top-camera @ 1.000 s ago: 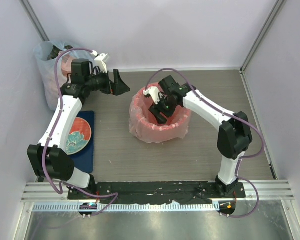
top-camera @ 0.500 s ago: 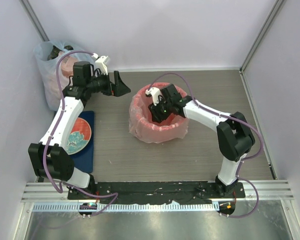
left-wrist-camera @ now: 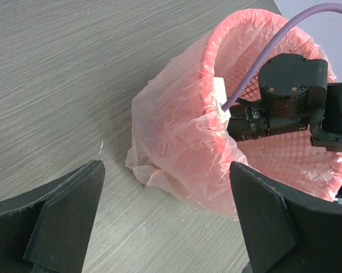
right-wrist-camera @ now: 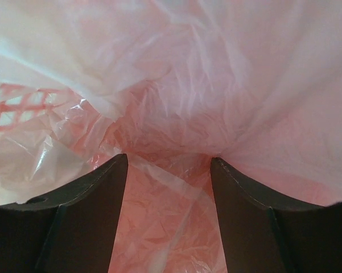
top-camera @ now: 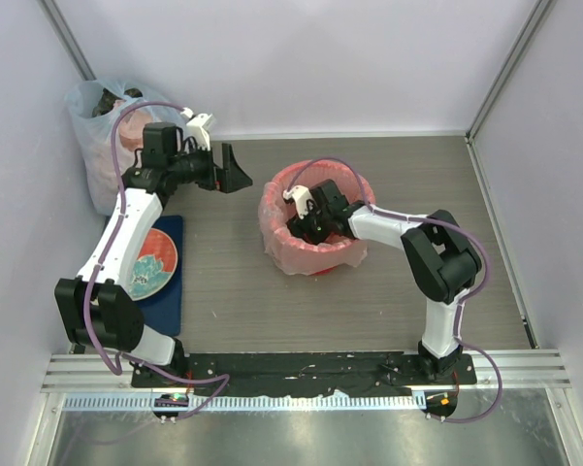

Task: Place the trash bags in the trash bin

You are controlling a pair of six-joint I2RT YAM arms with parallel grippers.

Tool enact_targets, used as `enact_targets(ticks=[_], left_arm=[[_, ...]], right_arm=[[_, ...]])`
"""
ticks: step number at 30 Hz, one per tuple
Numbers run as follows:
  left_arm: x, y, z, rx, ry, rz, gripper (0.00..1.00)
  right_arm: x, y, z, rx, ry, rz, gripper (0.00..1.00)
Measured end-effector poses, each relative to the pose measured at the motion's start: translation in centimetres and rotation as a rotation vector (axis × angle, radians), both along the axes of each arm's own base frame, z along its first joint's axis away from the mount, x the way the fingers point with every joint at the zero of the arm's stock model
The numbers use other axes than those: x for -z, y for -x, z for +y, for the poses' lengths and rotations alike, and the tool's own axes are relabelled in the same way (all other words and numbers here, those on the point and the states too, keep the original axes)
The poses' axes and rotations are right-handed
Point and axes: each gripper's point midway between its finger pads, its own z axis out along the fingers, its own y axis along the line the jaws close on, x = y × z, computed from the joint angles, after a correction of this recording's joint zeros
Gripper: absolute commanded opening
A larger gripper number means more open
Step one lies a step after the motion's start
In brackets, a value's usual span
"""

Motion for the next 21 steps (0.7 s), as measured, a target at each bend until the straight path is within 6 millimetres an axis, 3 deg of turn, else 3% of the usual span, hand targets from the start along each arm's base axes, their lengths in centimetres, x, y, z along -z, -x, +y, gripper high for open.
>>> enact_targets(ticks=[7, 13, 17, 21], left_arm=[[0.4, 0.1, 0.5, 0.004, -0.021, -0.002, 0.96], [0.4, 0.3, 0.6, 0.014, -0.035, -0.004, 0.96], [0.2, 0.2, 0.7, 0.017, -0.041, -0.017, 0.96], [0.4, 0.2, 0.9, 0.019, -0.050, -0.018, 0.97]], right_arm=[[-1.5, 0.4, 0.4, -0.013, -0.016, 0.000, 0.64], [-6.5, 0.3, 1.8, -0.056, -0.050, -0.046, 0.68], [-9.4, 1.2, 0.9, -0.106, -0.014, -0.058, 0.71], [-10.1, 2.1, -0.7, -0.156, 0.084, -0.040, 0.77]])
